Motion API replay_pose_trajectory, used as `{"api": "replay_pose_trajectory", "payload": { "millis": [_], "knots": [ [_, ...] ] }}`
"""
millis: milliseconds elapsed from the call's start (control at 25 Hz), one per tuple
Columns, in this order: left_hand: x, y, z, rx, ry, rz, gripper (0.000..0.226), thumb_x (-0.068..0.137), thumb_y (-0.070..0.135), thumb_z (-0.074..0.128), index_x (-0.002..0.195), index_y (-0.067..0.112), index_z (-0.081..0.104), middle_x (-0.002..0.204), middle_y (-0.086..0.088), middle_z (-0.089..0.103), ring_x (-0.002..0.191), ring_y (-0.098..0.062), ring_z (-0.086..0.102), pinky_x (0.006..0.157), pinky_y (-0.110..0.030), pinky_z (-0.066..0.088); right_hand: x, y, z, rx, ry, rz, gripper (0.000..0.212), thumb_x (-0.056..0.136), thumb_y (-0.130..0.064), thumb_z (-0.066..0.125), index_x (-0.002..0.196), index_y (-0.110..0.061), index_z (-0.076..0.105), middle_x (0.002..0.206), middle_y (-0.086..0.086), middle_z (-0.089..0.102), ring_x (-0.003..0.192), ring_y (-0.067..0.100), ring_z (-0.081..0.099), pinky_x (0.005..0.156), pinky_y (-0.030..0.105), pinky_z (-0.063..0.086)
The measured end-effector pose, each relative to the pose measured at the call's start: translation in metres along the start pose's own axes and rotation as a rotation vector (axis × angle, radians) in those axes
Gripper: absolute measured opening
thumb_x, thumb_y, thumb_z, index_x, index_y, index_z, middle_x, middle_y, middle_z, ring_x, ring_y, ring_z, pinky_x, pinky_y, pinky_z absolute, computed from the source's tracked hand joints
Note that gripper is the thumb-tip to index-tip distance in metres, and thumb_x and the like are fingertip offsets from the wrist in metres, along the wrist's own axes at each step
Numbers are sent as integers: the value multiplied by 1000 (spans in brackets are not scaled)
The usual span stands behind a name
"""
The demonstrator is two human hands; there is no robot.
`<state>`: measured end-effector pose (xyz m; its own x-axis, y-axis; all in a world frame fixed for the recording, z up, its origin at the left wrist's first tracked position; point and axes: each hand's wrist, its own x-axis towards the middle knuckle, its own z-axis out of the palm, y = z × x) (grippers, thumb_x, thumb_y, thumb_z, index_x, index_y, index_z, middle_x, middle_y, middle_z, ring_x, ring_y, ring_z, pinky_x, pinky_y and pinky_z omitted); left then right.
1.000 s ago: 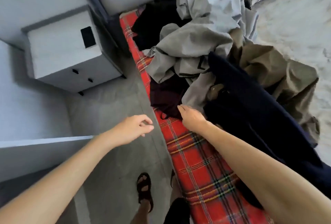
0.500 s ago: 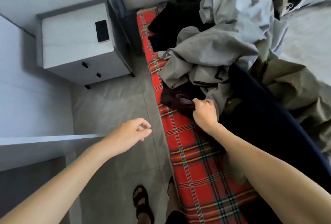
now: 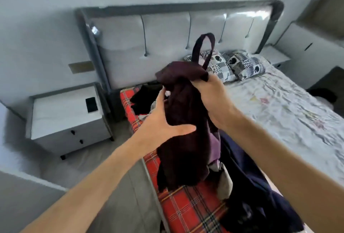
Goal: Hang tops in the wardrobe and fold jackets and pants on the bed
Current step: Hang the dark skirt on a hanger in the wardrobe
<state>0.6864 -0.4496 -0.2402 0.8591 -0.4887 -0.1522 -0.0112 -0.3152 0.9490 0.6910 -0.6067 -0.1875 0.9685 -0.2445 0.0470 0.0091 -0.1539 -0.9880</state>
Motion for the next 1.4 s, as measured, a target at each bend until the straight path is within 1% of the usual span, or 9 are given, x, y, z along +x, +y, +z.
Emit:
{"api": "replay_pose_trajectory", "payload": {
  "millis": [240,360,560,720,920,1040,1240,1320,1400],
  "knots": [
    [-121,59,-54,-26,464,198,24,91,16,68,111,29,68,96,12,74,95,-3,68,89,-22,52,-87,-120,54,113,-528,-30,25,96,-12,60,117,0,66,116,18,69,103,24,64,92,31,51],
    [-204,52,-109,-131,610,117,19,94,11,63,102,26,72,97,5,76,95,-13,72,93,-37,54,-103,-117,97,279,-791,55,23,90,-24,65,105,-7,70,108,15,69,99,24,64,95,37,49],
    [-331,43,-159,-463,1104,10,17,95,10,58,103,17,71,92,1,77,85,-13,74,77,-27,55,-124,-87,196,376,-803,78,26,94,-19,61,71,-15,52,65,2,52,61,13,53,67,31,48],
    [-444,55,-166,-648,1634,-9,23,95,17,57,112,9,70,98,-9,76,84,-22,71,75,-34,59,-173,-65,269,221,-1246,-115,19,94,-9,63,83,-10,47,63,7,37,58,15,36,57,27,31],
    [-548,105,-151,-614,1864,53,36,95,24,54,120,2,68,109,-15,73,91,-28,70,81,-36,60,-312,-98,344,162,-2001,-352,36,83,-20,79,115,-18,62,98,-7,73,95,9,69,82,24,55],
    [-578,123,-155,-549,1892,110,32,99,28,54,115,4,70,99,-11,75,85,-24,71,79,-36,59,-381,-103,378,24,-1986,-630,40,74,-41,74,82,-5,61,72,-4,68,71,10,66,65,40,56],
    [-686,98,-161,-434,2083,143,34,94,42,62,113,14,71,104,-2,76,96,-17,73,79,-30,58,-425,-140,425,324,-1964,-225,21,92,-21,68,94,0,71,87,13,72,80,23,67,72,35,54],
    [-734,65,-162,-407,2171,-73,35,93,43,64,113,14,69,100,-1,76,97,-19,71,83,-30,54,-431,-158,444,393,-1952,-163,19,94,-16,65,92,3,70,85,12,68,79,22,63,70,35,49],
    [-777,29,-163,-163,2154,-628,35,92,46,63,112,17,63,101,-5,73,90,-19,67,80,-35,53,-437,-178,465,440,-1903,-226,18,94,-11,63,85,4,67,78,9,63,73,18,56,67,33,44]
  ]
}}
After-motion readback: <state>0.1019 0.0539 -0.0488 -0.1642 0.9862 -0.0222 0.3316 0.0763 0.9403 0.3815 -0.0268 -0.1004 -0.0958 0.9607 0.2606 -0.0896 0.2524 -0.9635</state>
